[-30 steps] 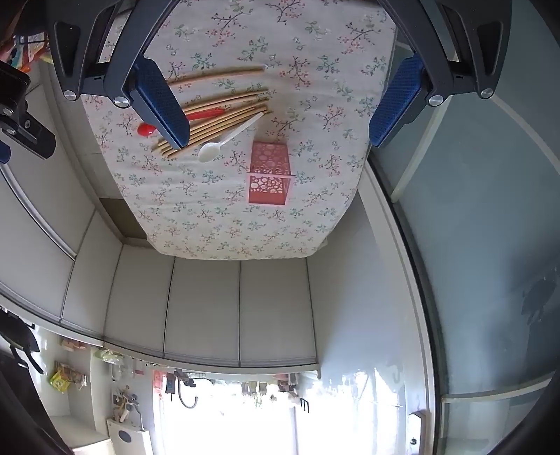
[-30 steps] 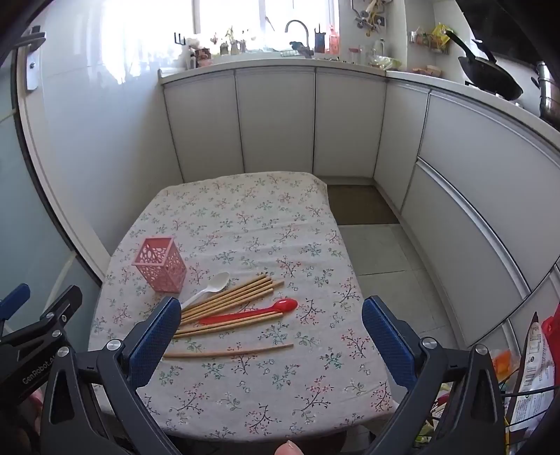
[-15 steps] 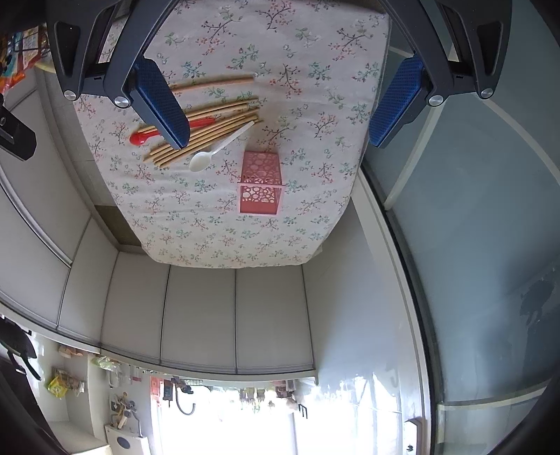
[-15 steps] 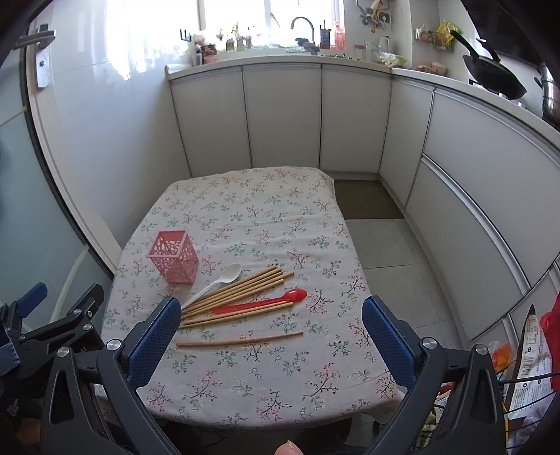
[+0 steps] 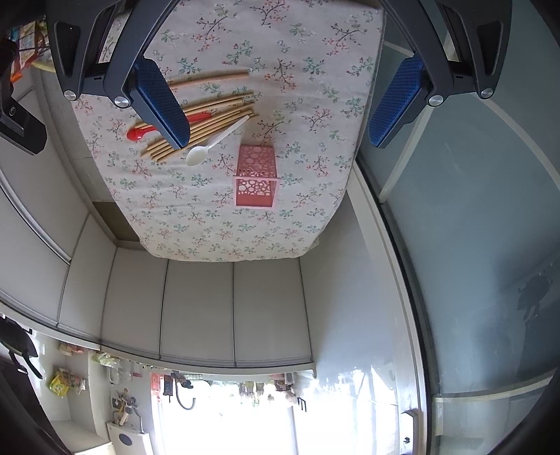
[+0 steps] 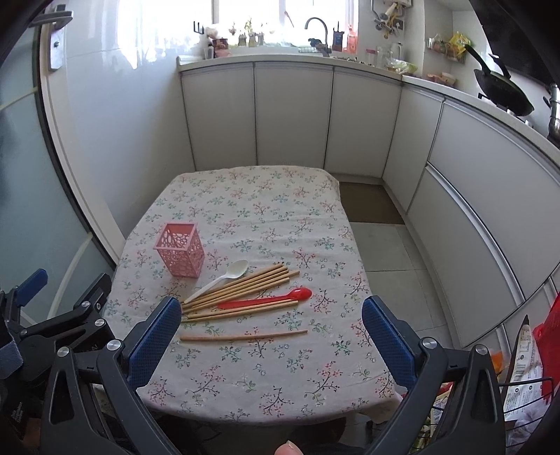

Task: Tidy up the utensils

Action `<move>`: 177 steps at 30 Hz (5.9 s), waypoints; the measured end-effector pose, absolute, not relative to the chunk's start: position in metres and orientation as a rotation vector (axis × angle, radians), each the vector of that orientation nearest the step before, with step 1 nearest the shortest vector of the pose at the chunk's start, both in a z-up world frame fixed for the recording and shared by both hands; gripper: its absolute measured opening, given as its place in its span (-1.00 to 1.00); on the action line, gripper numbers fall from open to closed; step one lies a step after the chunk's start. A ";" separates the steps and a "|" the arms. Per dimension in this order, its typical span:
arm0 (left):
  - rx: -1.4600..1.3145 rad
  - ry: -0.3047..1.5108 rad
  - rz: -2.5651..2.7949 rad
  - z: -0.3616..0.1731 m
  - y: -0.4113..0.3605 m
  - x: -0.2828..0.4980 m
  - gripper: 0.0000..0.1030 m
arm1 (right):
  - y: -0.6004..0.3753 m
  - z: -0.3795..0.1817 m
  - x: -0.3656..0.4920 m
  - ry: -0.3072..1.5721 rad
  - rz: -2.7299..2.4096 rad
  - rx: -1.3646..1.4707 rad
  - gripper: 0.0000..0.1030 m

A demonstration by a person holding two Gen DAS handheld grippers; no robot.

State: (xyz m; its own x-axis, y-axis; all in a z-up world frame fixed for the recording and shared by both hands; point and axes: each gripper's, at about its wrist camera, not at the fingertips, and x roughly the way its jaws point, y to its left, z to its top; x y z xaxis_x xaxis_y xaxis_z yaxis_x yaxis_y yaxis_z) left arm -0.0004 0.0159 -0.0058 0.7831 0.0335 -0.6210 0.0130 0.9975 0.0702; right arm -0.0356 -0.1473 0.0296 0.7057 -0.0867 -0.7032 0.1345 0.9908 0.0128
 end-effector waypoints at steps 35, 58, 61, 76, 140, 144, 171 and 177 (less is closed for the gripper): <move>0.099 0.713 -0.047 -0.013 -0.006 0.006 1.00 | -0.165 0.024 -0.033 0.762 -0.164 0.064 1.00; 0.102 0.712 -0.047 -0.012 -0.011 0.010 1.00 | -0.172 0.027 -0.035 0.745 -0.189 0.077 1.00; 0.102 0.712 -0.048 -0.011 -0.011 0.009 1.00 | -0.172 0.027 -0.037 0.745 -0.192 0.071 1.00; 0.108 0.759 -0.153 -0.009 -0.016 0.035 1.00 | -0.182 0.027 -0.020 0.771 -0.189 0.094 1.00; 0.120 0.978 -0.458 -0.138 -0.099 0.193 -0.34 | -0.280 -0.228 0.188 1.438 -0.141 0.791 -0.03; 0.095 0.963 -0.457 -0.132 -0.087 0.186 -0.35 | -0.269 -0.224 0.194 1.414 -0.255 0.712 -0.22; -0.262 0.662 -0.397 -0.065 0.031 0.179 -0.35 | -0.288 -0.171 0.161 1.151 -0.126 0.890 -0.76; -0.318 0.658 -0.380 -0.065 0.046 0.185 -0.35 | -0.291 -0.180 0.170 1.212 -0.134 0.851 -0.70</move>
